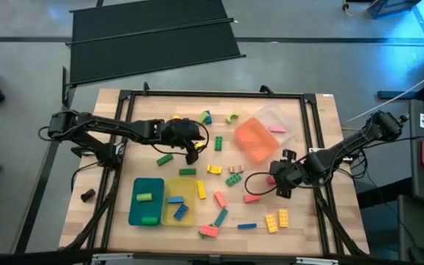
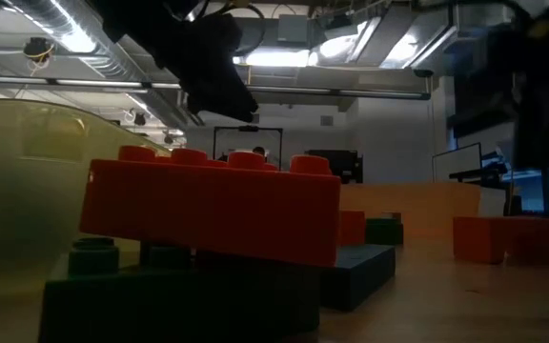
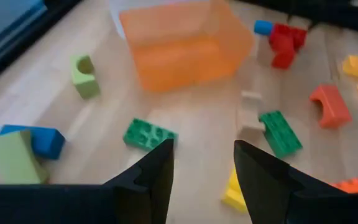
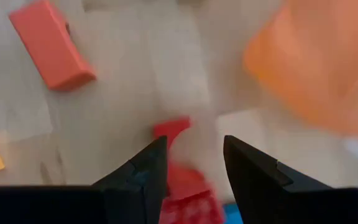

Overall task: Sort blocks by size
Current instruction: Put the red arch block into the orange bin

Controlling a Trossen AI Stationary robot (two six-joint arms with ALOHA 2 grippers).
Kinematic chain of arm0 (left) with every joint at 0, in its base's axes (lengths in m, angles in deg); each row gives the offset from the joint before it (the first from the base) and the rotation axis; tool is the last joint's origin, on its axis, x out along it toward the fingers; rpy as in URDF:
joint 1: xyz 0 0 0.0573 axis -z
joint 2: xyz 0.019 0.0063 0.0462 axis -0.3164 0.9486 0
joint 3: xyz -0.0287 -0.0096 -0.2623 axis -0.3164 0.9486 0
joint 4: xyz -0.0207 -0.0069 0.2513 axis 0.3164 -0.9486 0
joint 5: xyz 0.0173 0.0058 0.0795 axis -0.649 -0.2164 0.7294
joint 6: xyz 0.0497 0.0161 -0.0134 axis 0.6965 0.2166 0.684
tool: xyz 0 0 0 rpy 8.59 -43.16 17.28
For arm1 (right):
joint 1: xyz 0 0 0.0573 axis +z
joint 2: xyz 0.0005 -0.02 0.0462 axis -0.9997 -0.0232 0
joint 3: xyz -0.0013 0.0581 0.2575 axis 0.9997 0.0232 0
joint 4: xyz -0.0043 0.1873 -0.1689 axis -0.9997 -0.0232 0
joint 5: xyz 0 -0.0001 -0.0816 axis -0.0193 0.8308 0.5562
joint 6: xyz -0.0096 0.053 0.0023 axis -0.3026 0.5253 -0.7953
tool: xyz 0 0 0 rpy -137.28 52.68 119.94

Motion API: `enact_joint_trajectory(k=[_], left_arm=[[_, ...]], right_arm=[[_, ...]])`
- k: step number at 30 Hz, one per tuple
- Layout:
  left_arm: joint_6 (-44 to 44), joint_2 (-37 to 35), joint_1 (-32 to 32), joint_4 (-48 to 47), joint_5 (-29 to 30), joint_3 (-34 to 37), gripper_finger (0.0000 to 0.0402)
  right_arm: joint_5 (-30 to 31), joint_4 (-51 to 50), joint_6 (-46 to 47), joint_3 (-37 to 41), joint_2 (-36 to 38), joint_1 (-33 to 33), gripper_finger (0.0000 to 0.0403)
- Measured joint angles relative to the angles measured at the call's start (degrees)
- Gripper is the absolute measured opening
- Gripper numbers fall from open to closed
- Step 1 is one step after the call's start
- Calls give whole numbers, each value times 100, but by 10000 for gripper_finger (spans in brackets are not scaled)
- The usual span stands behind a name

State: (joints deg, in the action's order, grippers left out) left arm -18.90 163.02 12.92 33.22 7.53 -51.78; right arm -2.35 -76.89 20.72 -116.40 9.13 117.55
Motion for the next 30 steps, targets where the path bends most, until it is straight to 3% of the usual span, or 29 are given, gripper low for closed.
enact_joint_trajectory(k=[8, 15, 23, 30], left_arm=[[669, 0, -492, 109, 1, 0, 153], [997, 0, -992, 111, 6, 0, 153], [1001, 0, -1570, 121, 6, 0, 153], [1293, 0, -1930, 121, 2, 0, 153]], right_arm=[[-98, 306, 383, 251, 0, 33, 159], [986, 99, 758, 251, 120, -229, 159], [537, -185, 767, 251, 855, -953, 159], [-127, -1009, 937, 251, 1703, -979, 159]])
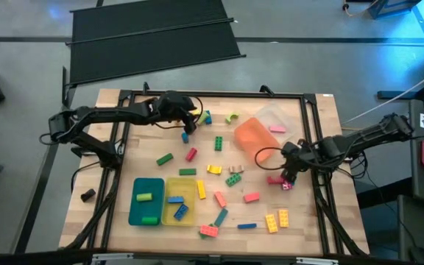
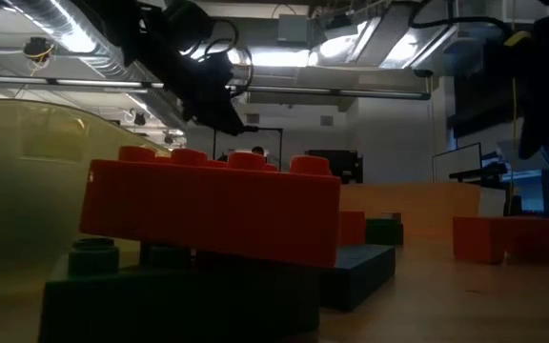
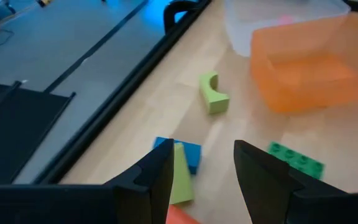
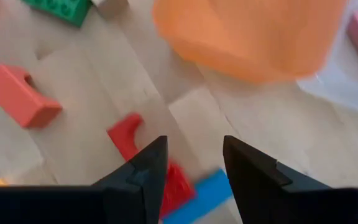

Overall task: Sort blocks by size
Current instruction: Put the red arch block into the orange bin

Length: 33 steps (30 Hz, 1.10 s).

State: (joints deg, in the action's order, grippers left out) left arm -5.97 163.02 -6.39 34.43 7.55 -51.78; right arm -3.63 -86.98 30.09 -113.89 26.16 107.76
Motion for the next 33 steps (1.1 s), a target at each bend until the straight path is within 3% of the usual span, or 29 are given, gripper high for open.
enact_joint_trajectory(k=[9, 16, 20, 27, 33], left_arm=[[12, 0, -152, -57, 0, 0, 153], [9, 0, -152, 15, -1, 0, 153], [-169, 0, -141, 5, -4, 0, 153], [-429, 0, -137, -4, -8, 0, 153], [-812, 0, -134, -70, -11, 0, 153]], right_arm=[[73, -1100, -14, 2, 691, 0, 159], [112, -929, -661, 2, 952, 0, 159], [-72, -377, -1141, 9, 874, 0, 159], [-701, 1443, -2020, 415, 455, 2, 159], [-855, 1617, -1979, 721, -314, 2, 159]])
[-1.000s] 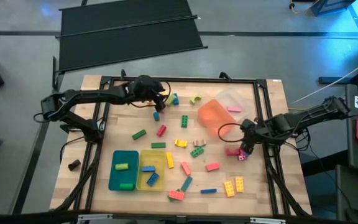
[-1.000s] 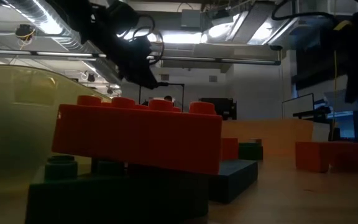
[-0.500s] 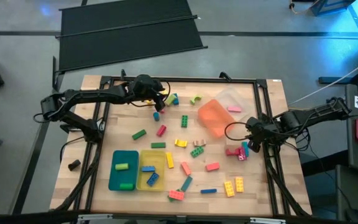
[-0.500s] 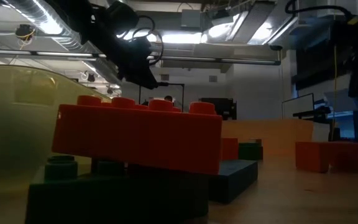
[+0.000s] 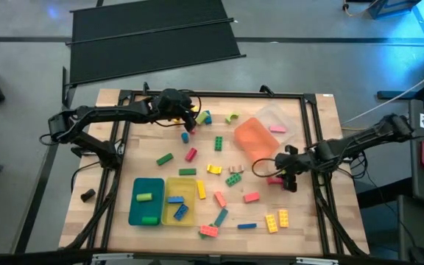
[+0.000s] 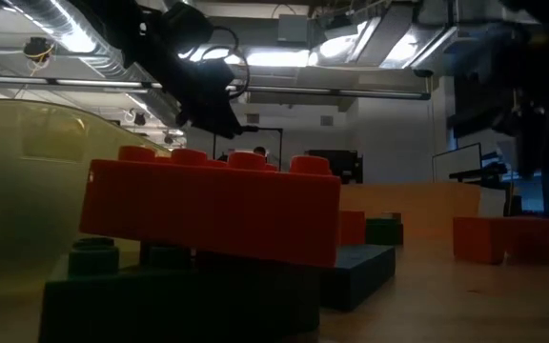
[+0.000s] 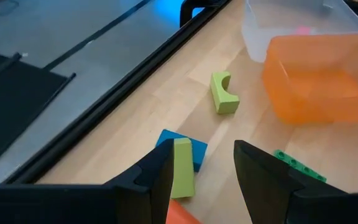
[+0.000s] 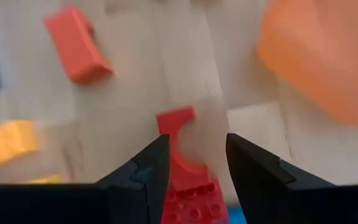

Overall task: Sort blocks by size
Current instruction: Put the red arch block into the orange bin

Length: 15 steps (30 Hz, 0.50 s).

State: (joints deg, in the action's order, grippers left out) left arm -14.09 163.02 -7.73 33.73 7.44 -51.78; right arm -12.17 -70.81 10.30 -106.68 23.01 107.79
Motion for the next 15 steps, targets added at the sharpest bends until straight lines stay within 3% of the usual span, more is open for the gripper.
enact_joint_trajectory(k=[7, 15], left_arm=[[-109, 0, 197, -39, 0, 0, 153], [-121, 0, 511, -116, 0, 0, 153]], right_arm=[[-390, 31, -231, 120, -827, 4, 159], [-500, 444, -502, 118, -970, 4, 159]])
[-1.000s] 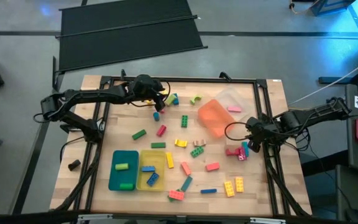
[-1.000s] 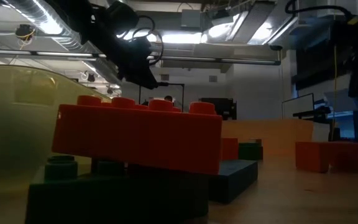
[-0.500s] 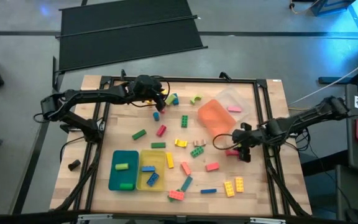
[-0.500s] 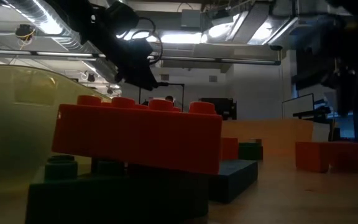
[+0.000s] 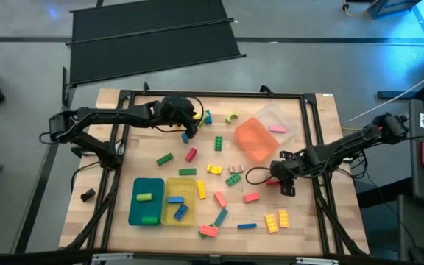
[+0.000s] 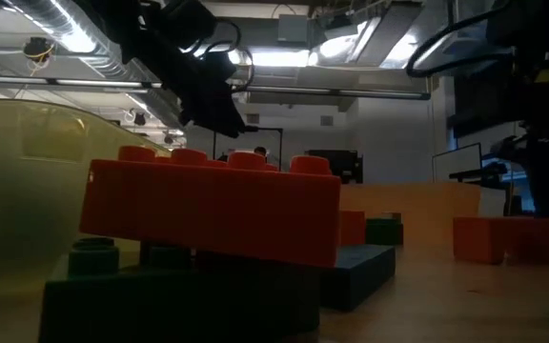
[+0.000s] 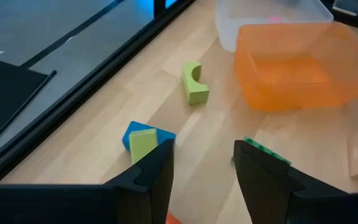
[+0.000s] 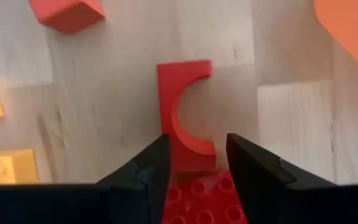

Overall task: Sort blocks by size
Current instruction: Put the red arch block into the orange bin

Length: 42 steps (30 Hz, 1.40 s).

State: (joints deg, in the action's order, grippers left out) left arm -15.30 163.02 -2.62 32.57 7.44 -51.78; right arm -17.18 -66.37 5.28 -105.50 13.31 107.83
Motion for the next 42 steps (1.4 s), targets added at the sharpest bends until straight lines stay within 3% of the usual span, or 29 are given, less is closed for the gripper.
enact_joint_trajectory(k=[16, 28, 31, 36, 42], left_arm=[[-17, 0, 203, 6, 0, 0, 153], [-1, 0, 203, 9, 0, 0, 153], [-87, 0, 203, 13, 2, 0, 153], [-454, 0, 181, 17, 34, 0, 153], [-223, 0, 179, 61, 154, 0, 153]], right_arm=[[-227, 506, -360, 0, -41, 0, 159], [-141, 628, -296, -3, -1051, 0, 155], [-103, 679, -398, -11, -1118, 0, 130], [-141, 689, -605, -174, -1060, -7, 47], [-52, 79, -1114, -856, -1024, -7, 45]])
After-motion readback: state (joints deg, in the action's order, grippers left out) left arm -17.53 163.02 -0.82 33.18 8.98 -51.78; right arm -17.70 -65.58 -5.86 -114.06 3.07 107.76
